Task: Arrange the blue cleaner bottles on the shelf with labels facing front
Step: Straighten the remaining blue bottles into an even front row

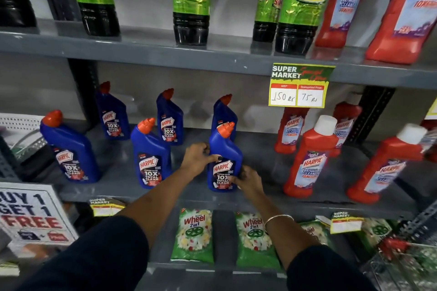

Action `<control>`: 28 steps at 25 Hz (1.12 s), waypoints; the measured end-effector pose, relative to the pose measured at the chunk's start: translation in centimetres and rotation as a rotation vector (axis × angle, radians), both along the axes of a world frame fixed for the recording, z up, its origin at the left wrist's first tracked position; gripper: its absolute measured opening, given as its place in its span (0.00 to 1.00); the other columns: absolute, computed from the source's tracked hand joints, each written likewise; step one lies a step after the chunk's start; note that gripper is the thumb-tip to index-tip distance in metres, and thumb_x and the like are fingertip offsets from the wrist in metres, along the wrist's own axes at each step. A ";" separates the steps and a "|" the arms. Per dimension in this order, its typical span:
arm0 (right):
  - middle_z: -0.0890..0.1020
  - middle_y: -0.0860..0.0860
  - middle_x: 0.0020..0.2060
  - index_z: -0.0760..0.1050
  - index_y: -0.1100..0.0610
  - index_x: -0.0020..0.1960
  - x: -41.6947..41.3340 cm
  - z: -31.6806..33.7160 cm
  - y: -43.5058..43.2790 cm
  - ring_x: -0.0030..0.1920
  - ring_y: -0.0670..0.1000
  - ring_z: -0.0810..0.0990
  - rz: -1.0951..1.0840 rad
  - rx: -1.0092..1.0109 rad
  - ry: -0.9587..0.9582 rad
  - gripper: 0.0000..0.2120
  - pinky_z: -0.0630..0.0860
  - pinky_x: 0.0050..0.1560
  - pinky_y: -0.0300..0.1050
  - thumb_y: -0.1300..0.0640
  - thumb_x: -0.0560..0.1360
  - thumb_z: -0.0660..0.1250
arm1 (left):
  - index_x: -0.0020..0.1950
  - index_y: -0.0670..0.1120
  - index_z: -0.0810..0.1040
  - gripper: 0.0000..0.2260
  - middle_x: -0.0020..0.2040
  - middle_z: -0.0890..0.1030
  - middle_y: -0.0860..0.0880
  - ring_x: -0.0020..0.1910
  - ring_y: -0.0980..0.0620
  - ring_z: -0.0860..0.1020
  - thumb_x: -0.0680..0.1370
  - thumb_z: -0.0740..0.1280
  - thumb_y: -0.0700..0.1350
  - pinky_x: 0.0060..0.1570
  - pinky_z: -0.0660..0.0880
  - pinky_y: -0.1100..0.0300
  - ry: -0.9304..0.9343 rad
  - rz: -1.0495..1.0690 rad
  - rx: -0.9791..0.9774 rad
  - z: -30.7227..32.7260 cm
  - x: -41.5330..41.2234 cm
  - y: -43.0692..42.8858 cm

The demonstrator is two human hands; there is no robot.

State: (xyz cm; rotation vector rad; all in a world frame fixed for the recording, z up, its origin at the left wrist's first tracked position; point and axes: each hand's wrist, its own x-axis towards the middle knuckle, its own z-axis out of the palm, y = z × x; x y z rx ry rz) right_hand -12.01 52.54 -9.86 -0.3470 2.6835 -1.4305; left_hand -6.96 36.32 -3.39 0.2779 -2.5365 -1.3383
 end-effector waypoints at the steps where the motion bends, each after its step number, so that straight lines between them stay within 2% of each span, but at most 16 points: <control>1: 0.82 0.58 0.44 0.76 0.63 0.53 0.2 0.2 0.0 0.44 0.48 0.75 0.000 0.018 0.003 0.23 0.72 0.40 0.37 0.52 0.63 0.75 | 0.48 0.37 0.77 0.12 0.41 0.79 0.45 0.42 0.50 0.77 0.69 0.72 0.43 0.42 0.72 0.59 -0.002 0.001 -0.001 0.1 0.1 0.1; 2: 0.82 0.58 0.45 0.76 0.63 0.54 0.3 0.3 0.1 0.44 0.48 0.75 -0.001 0.026 -0.005 0.24 0.69 0.35 0.34 0.52 0.63 0.75 | 0.48 0.37 0.77 0.12 0.41 0.79 0.45 0.41 0.50 0.76 0.69 0.72 0.43 0.42 0.71 0.60 -0.002 -0.001 0.005 0.1 0.2 0.1; 3: 0.82 0.58 0.45 0.76 0.64 0.54 0.4 0.3 0.1 0.44 0.49 0.76 -0.004 0.025 -0.011 0.23 0.68 0.34 0.35 0.53 0.64 0.75 | 0.47 0.37 0.77 0.12 0.41 0.79 0.44 0.41 0.50 0.76 0.69 0.72 0.43 0.42 0.71 0.60 -0.002 -0.006 0.010 0.0 0.2 0.0; 6: 0.82 0.60 0.51 0.75 0.64 0.55 0.8 0.5 -0.1 0.51 0.55 0.80 -0.027 0.023 -0.030 0.20 0.67 0.43 0.38 0.56 0.67 0.73 | 0.48 0.37 0.77 0.12 0.41 0.79 0.44 0.42 0.50 0.76 0.69 0.72 0.42 0.42 0.71 0.60 -0.010 -0.020 -0.008 0.1 0.3 -0.1; 8: 0.82 0.61 0.52 0.75 0.65 0.55 1.0 0.5 -0.2 0.53 0.57 0.80 -0.037 0.017 -0.035 0.20 0.67 0.44 0.38 0.57 0.67 0.73 | 0.50 0.36 0.77 0.13 0.43 0.79 0.44 0.43 0.51 0.76 0.69 0.72 0.41 0.43 0.72 0.60 -0.010 -0.034 0.018 0.2 0.4 -0.1; 10: 0.82 0.61 0.52 0.75 0.65 0.55 1.2 0.6 -0.2 0.52 0.56 0.80 -0.047 0.003 -0.030 0.19 0.68 0.40 0.35 0.57 0.67 0.73 | 0.51 0.36 0.77 0.13 0.45 0.81 0.42 0.43 0.51 0.77 0.70 0.71 0.41 0.43 0.73 0.60 -0.006 -0.051 0.020 0.4 0.4 -0.1; 12: 0.82 0.61 0.52 0.75 0.65 0.55 1.5 0.6 -0.3 0.47 0.52 0.79 -0.052 -0.028 -0.029 0.19 0.68 0.31 0.31 0.59 0.67 0.72 | 0.51 0.36 0.77 0.13 0.48 0.82 0.40 0.43 0.51 0.78 0.70 0.71 0.41 0.43 0.74 0.61 -0.003 -0.064 0.022 0.3 0.3 -0.2; 13: 0.82 0.61 0.52 0.75 0.65 0.55 1.6 0.6 -0.3 0.46 0.51 0.78 -0.054 -0.041 -0.032 0.18 0.68 0.31 0.31 0.59 0.67 0.72 | 0.52 0.37 0.77 0.13 0.49 0.83 0.39 0.43 0.50 0.78 0.70 0.71 0.41 0.44 0.74 0.60 -0.003 -0.066 0.029 0.3 0.3 -0.4; 15: 0.82 0.61 0.52 0.74 0.65 0.55 1.8 0.7 -0.3 0.47 0.52 0.78 -0.061 -0.043 -0.034 0.19 0.69 0.37 0.35 0.59 0.68 0.72 | 0.52 0.37 0.77 0.13 0.50 0.83 0.38 0.44 0.49 0.79 0.70 0.71 0.40 0.45 0.75 0.59 0.000 -0.064 0.038 0.2 0.2 -0.4; 18: 0.82 0.60 0.52 0.75 0.64 0.55 1.7 0.5 -0.4 0.45 0.51 0.77 -0.052 -0.063 -0.037 0.19 0.68 0.34 0.33 0.59 0.67 0.72 | 0.53 0.37 0.76 0.14 0.50 0.82 0.39 0.45 0.49 0.79 0.70 0.71 0.40 0.45 0.75 0.59 0.011 -0.064 0.051 0.0 0.2 -0.4; 21: 0.82 0.60 0.52 0.75 0.64 0.55 1.7 0.5 -0.4 0.46 0.52 0.78 -0.048 -0.090 -0.049 0.19 0.71 0.43 0.39 0.59 0.67 0.73 | 0.53 0.38 0.76 0.14 0.51 0.82 0.39 0.44 0.50 0.79 0.70 0.71 0.40 0.44 0.74 0.61 0.013 -0.061 0.066 -0.2 0.2 -0.3; 25: 0.82 0.60 0.51 0.75 0.63 0.55 1.6 0.3 -0.4 0.49 0.54 0.80 -0.044 -0.127 -0.064 0.19 0.73 0.46 0.43 0.59 0.67 0.73 | 0.54 0.38 0.76 0.14 0.51 0.82 0.40 0.47 0.48 0.80 0.70 0.71 0.41 0.45 0.74 0.60 0.015 -0.045 0.066 -0.2 0.1 -0.3; 28: 0.82 0.60 0.52 0.74 0.63 0.55 1.6 0.3 -0.2 0.49 0.54 0.80 -0.017 -0.157 -0.078 0.20 0.75 0.48 0.45 0.60 0.65 0.74 | 0.59 0.40 0.72 0.21 0.58 0.80 0.40 0.57 0.45 0.78 0.69 0.72 0.41 0.50 0.73 0.59 -0.009 -0.068 0.040 -0.2 0.6 -0.1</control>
